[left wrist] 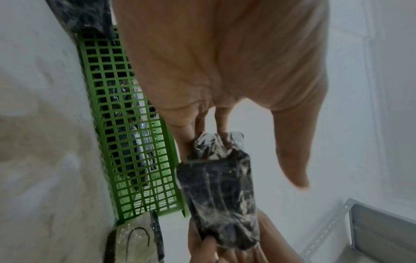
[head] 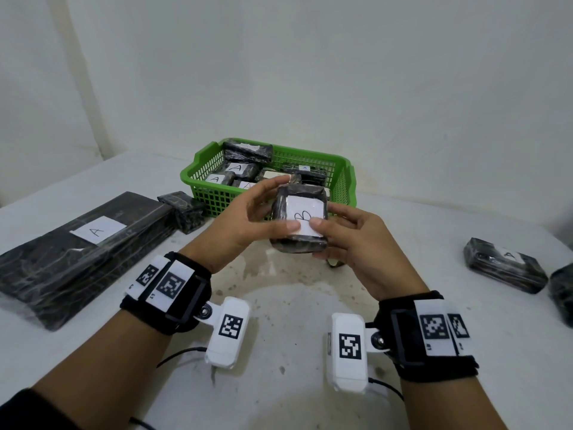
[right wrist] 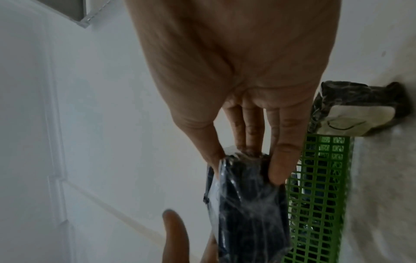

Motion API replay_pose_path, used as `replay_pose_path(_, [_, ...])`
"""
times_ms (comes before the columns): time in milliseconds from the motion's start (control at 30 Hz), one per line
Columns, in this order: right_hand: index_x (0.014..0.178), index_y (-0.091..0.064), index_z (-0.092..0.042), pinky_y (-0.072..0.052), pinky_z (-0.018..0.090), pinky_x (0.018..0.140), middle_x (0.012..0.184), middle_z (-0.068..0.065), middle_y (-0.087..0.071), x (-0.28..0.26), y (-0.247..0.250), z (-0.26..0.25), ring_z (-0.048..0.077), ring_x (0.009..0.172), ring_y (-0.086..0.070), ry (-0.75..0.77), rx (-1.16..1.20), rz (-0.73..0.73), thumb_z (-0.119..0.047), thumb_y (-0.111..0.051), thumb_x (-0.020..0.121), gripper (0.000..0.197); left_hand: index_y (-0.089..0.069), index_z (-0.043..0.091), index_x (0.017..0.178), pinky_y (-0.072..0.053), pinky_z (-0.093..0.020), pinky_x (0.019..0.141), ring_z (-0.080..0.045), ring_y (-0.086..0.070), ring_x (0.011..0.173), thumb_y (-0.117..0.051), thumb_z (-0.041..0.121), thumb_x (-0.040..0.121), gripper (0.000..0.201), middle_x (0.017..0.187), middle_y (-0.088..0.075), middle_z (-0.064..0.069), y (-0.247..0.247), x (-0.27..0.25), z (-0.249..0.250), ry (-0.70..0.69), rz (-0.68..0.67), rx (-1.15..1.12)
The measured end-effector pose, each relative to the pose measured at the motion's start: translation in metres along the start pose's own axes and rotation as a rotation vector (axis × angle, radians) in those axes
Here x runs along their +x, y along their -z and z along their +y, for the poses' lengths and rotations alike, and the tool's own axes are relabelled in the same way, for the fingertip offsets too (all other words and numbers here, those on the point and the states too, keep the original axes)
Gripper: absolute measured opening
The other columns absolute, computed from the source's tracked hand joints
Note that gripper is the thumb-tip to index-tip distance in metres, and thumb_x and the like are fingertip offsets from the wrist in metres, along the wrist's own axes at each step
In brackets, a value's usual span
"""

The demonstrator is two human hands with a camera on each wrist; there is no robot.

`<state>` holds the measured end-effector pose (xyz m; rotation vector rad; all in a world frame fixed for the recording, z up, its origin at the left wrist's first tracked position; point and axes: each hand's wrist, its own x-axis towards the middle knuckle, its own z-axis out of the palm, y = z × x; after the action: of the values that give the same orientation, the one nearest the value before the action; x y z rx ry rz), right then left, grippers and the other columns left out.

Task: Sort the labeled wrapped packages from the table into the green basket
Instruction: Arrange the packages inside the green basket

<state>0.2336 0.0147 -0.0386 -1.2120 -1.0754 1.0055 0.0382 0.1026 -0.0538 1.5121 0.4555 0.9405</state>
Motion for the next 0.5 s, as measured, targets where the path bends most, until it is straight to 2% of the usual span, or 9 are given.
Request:
replay_pose_path(67, [0.120, -0.070, -0.020, -0.066, 0.038, 0.078, 0.108, 0.005, -0.081, -0.0005, -0.0008, 0.0003, 0.025, 0.097, -0.079, 0.033, -0.039, 0.017, -0.003, -0.081, 0.086, 0.040, -0.060, 0.011, 0.137, -0.056, -0.037, 0.103, -0.022, -0.068, 0.122, -0.084, 0.022, 0.082, 0.061, 0.129, -0.072, -0.005, -0.0029, 0.0004, 0.0012, -0.007, 0.076, 0.051])
replay_pose_path(133, [0.125, -0.070, -0.021, -0.065, 0.036, 0.080, 0.114, 0.002, -0.079, -0.0007, -0.0019, 0.0014, 0.023, 0.102, -0.078, 0.070, -0.074, 0.036, -0.004, -0.084, 0.082, 0.048, -0.067, 0.010, 0.126, -0.056, -0.035, 0.103, -0.019, -0.072, 0.114, -0.080, 0.019, 0.077, 0.051, 0.120, -0.076, -0.005, -0.0038, 0.0011, 0.0003, -0.038, 0.122, 0.106])
replay_pose_path(200, [0.127, -0.069, -0.027, -0.061, 0.028, 0.079, 0.120, -0.002, -0.077, -0.0012, -0.0035, 0.0006, 0.016, 0.106, -0.076, 0.064, -0.081, 0.014, -0.025, -0.088, 0.078, 0.052, -0.067, 0.012, 0.122, -0.057, -0.033, 0.100, -0.019, -0.072, 0.113, -0.081, 0.016, 0.073, 0.051, 0.118, -0.077, -0.005, -0.0038, 0.0005, -0.0004, -0.072, 0.119, 0.121])
replay_pose_path(267, [0.126, -0.069, -0.026, -0.060, 0.029, 0.084, 0.121, 0.002, -0.077, -0.0020, -0.0057, -0.0028, 0.016, 0.109, -0.075, -0.015, -0.043, -0.032, -0.048, -0.081, 0.072, 0.059, -0.066, 0.011, 0.121, -0.057, -0.030, 0.098, -0.018, -0.073, 0.112, -0.082, 0.011, 0.071, 0.053, 0.117, -0.076, -0.006, -0.0047, -0.0010, 0.0004, -0.099, 0.101, 0.112])
replay_pose_path(300, [0.125, -0.071, -0.021, -0.061, 0.031, 0.087, 0.119, 0.006, -0.078, -0.0021, -0.0064, -0.0042, 0.018, 0.107, -0.076, -0.055, -0.014, -0.056, -0.053, -0.076, 0.073, 0.061, -0.066, 0.011, 0.121, -0.057, -0.029, 0.097, -0.018, -0.072, 0.112, -0.083, 0.009, 0.071, 0.053, 0.117, -0.076, -0.006, -0.0052, -0.0011, 0.0000, -0.112, 0.091, 0.126])
replay_pose_path(367, [0.119, -0.075, -0.014, -0.059, 0.037, 0.096, 0.117, 0.012, -0.078, -0.0020, -0.0067, -0.0044, 0.020, 0.101, -0.075, -0.095, 0.020, -0.074, -0.050, -0.073, 0.080, 0.053, -0.065, 0.012, 0.121, -0.056, -0.028, 0.098, -0.019, -0.071, 0.114, -0.083, 0.003, 0.073, 0.052, 0.119, -0.075, -0.004, -0.0061, -0.0016, -0.0008, -0.140, 0.064, 0.172])
replay_pose_path(433, [0.115, -0.076, -0.010, -0.057, 0.041, 0.100, 0.117, 0.015, -0.078, -0.0012, -0.0058, -0.0027, 0.022, 0.103, -0.074, -0.091, 0.043, -0.054, -0.038, -0.076, 0.086, 0.040, -0.064, 0.013, 0.125, -0.055, -0.030, 0.101, -0.017, -0.069, 0.118, -0.085, 0.000, 0.077, 0.055, 0.124, -0.073, -0.002, -0.0056, -0.0016, -0.0008, -0.140, 0.037, 0.196])
replay_pose_path(467, [0.118, -0.074, -0.007, -0.058, 0.040, 0.100, 0.117, 0.015, -0.078, -0.0009, -0.0049, -0.0018, 0.022, 0.107, -0.074, -0.076, 0.054, -0.046, -0.036, -0.078, 0.084, 0.044, -0.062, 0.015, 0.130, -0.055, -0.032, 0.103, -0.017, -0.067, 0.122, -0.087, 0.005, 0.078, 0.059, 0.129, -0.070, 0.000, -0.0044, -0.0016, -0.0013, -0.117, 0.016, 0.197])
replay_pose_path(500, [0.125, -0.070, -0.004, -0.060, 0.039, 0.100, 0.119, 0.015, -0.077, 0.0001, -0.0036, -0.0010, 0.023, 0.112, -0.074, -0.060, 0.068, -0.039, -0.036, -0.083, 0.079, 0.057, -0.059, 0.018, 0.136, -0.054, -0.033, 0.104, -0.016, -0.065, 0.126, -0.088, 0.015, 0.079, 0.065, 0.135, -0.068, 0.002, -0.0034, -0.0020, -0.0012, -0.074, -0.007, 0.193])
